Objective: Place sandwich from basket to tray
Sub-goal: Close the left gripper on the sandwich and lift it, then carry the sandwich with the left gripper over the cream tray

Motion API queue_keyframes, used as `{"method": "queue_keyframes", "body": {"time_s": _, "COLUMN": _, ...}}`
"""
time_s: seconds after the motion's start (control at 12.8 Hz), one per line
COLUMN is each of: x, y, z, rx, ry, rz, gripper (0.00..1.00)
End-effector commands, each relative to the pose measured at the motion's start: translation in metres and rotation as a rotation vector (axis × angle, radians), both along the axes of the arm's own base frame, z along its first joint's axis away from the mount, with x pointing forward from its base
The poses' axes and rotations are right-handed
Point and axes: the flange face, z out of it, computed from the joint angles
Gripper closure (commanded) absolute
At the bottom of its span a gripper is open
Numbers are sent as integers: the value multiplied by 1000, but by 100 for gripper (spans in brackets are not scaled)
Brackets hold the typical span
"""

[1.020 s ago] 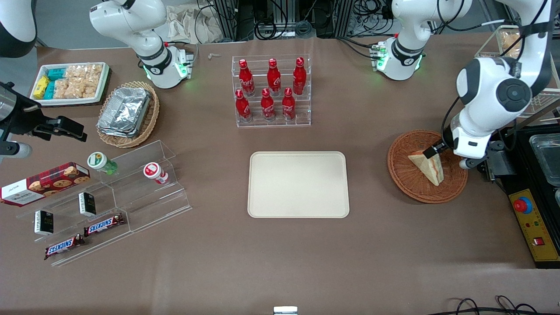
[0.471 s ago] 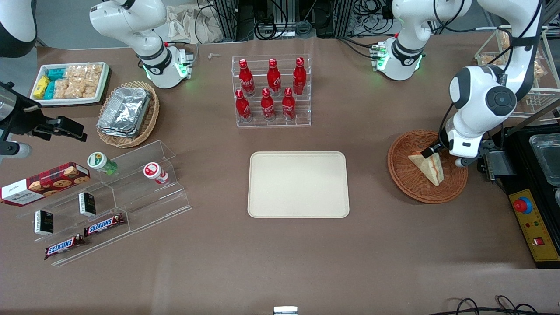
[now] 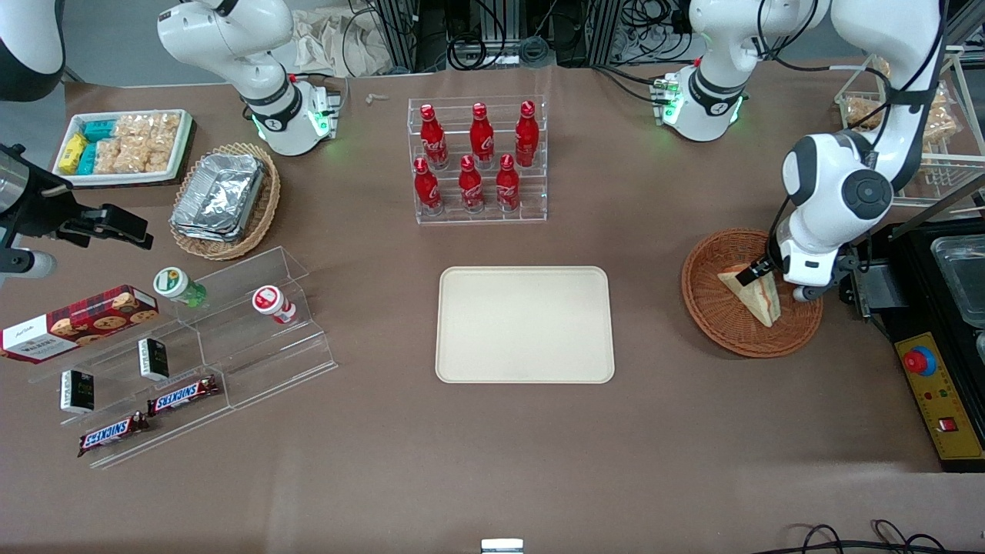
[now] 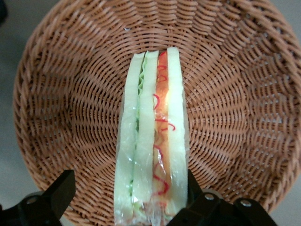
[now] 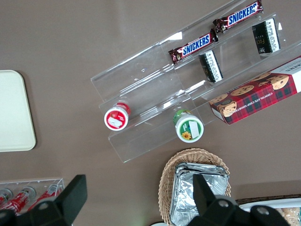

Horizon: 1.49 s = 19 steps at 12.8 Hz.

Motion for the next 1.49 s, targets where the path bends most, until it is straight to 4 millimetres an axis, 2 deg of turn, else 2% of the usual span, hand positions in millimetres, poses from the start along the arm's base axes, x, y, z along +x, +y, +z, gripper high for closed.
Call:
{"method": "queue_keyframes", "body": {"time_s": 0.0, "x": -5, "y": 1, "z": -8, "rx": 5, "ry": -18, "rz": 17, "gripper": 1}}
{"method": "queue_keyframes", "body": {"time_s": 0.16, "x": -3, "y": 1, "z": -14, "rx": 5, "ry": -21, "rz": 46, "gripper": 8}}
{"method": "queue_keyframes", "body": {"time_s": 0.24, "x": -2, "y": 1, "z": -19, "rx": 8, "ry": -31, "rz": 79, "gripper": 19}}
{"method": "queue_keyframes", "body": {"time_s": 0.47, "x": 2, "y": -5, "z": -17, "rx": 11, "ry": -51, "rz": 165, "gripper": 61}}
{"method": "queue_keyframes", "body": {"time_s": 0.55, "x": 2, "y": -5, "z": -17, "rx": 12, "ry": -51, "rz": 168, "gripper": 80}}
{"method": "queue_keyframes", "body": {"time_s": 0.63, "x": 3, "y": -5, "z": -16, "rx": 11, "ry": -54, "rz": 171, "gripper": 95}}
{"method": "queue_keyframes", "body": {"time_s": 0.71, "x": 5, "y": -6, "z": -12, "rx": 10, "ry": -62, "rz": 176, "gripper": 100}}
{"method": "queue_keyframes", "body": {"time_s": 0.86, "x": 10, "y": -9, "z": 2, "rx": 9, "ry": -82, "rz": 196, "gripper": 100}}
{"method": "queue_keyframes", "body": {"time_s": 0.94, "x": 10, "y": -9, "z": 17, "rx": 10, "ry": -82, "rz": 197, "gripper": 100}}
{"method": "queue_keyframes", "body": {"time_s": 1.1, "x": 24, "y": -9, "z": 62, "rx": 20, "ry": -42, "rz": 190, "gripper": 100}}
{"method": "queue_keyframes", "body": {"time_s": 1.25, "x": 57, "y": -21, "z": 123, "rx": 37, "ry": 44, "rz": 162, "gripper": 100}}
{"method": "queue_keyframes", "body": {"time_s": 1.41, "x": 77, "y": -23, "z": 181, "rx": 41, "ry": 85, "rz": 131, "gripper": 100}}
